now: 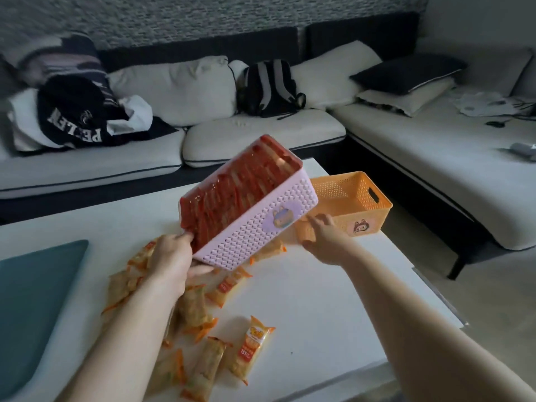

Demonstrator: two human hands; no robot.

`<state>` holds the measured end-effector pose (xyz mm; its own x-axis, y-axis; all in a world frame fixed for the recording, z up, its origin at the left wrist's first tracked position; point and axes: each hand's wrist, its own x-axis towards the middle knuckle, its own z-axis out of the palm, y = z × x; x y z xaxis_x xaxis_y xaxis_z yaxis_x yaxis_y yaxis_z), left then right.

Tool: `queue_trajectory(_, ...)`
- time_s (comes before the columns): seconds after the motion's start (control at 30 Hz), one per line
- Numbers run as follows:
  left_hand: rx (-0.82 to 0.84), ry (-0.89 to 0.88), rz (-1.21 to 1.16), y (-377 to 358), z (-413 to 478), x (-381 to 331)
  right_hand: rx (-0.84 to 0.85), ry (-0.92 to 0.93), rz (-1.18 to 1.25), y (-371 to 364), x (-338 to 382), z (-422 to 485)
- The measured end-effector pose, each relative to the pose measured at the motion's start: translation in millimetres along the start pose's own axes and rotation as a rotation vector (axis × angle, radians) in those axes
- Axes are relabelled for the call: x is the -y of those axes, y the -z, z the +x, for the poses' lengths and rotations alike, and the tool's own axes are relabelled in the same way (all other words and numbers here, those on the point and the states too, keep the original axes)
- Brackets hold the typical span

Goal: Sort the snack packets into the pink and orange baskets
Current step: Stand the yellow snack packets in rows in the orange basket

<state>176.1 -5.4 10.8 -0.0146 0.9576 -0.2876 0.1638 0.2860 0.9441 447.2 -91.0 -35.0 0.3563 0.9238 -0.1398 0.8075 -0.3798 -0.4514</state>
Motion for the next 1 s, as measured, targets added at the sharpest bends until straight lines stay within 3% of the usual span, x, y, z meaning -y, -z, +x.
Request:
queue_trajectory(0.13, -0.051, -0.018, -0.084, -29, 41, -28, -0.022, -0.097, -0.297, 0, 13, 4)
queue_trajectory(0.2, -0.042, -0.02, -0.089, -51, 64, -40, 0.009, -0.048, -0.354, 4, 18, -3)
queue_trajectory(0.47, 0.047, -0.032, 0.176, -135, 107, -32, 0.203, 0.205, -0.382, 13, 24, -41)
queue_trajectory(0.7, 0.164, -0.035, 0.337, -183, 120, 0, 0.266, 0.275, -0.289, 9, 19, -40)
queue_trajectory(0.87, 0.261, -0.057, 0.392, -179, 117, 9, 0.277, 0.271, -0.31, 7, 22, -32)
queue_trajectory(1.0, 0.363, -0.019, 0.287, -147, 119, 10, 0.233, 0.231, -0.353, 9, 35, -32)
